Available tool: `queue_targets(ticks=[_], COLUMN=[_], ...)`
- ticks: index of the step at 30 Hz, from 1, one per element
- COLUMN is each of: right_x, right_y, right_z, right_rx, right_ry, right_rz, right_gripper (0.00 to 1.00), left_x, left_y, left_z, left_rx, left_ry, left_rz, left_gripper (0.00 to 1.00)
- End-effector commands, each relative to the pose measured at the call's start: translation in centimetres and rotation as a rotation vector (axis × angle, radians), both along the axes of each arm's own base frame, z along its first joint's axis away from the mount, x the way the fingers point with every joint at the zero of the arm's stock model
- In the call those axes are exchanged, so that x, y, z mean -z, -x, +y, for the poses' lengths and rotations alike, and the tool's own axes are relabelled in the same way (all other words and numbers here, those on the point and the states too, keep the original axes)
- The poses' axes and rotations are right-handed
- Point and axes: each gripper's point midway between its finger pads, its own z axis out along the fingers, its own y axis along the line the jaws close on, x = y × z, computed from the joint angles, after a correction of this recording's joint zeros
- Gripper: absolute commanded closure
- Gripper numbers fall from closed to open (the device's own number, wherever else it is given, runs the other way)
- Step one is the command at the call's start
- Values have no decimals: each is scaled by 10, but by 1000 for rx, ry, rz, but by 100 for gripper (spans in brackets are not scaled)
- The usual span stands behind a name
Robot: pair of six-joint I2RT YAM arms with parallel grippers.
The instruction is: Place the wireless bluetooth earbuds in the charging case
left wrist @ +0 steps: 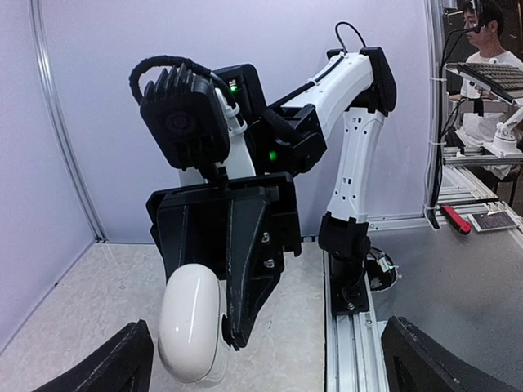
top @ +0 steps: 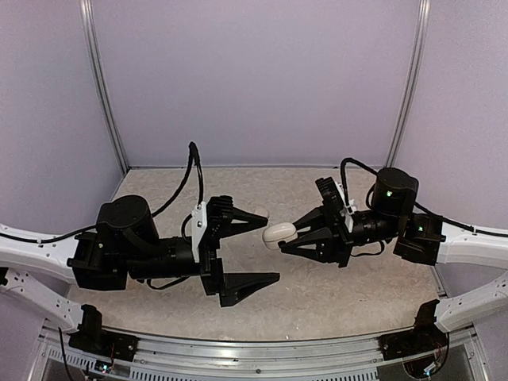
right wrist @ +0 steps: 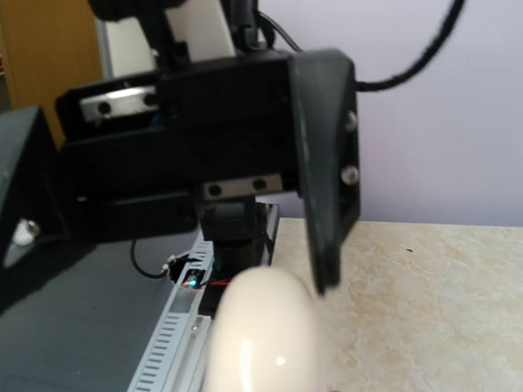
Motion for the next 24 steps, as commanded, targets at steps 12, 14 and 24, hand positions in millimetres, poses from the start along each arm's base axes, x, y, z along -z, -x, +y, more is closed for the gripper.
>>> queue_targets(ticks=[12,14,24], right_x=[23,30,94], right_y=[-82,-100,-210], right_z=[-4,-12,-59], right_rx=[266,305,543], right_ry=[110,121,251], right_rz=[210,257,466], right_gripper=[100,100,98], left_x=[-29,-29,-21], left_y=[-75,-84,-106], left_z=[57,62,71], left_rx=[-470,-516,-632], left_ry=[135,142,156], left_rz=[8,28,73], left_gripper=[1,1,1])
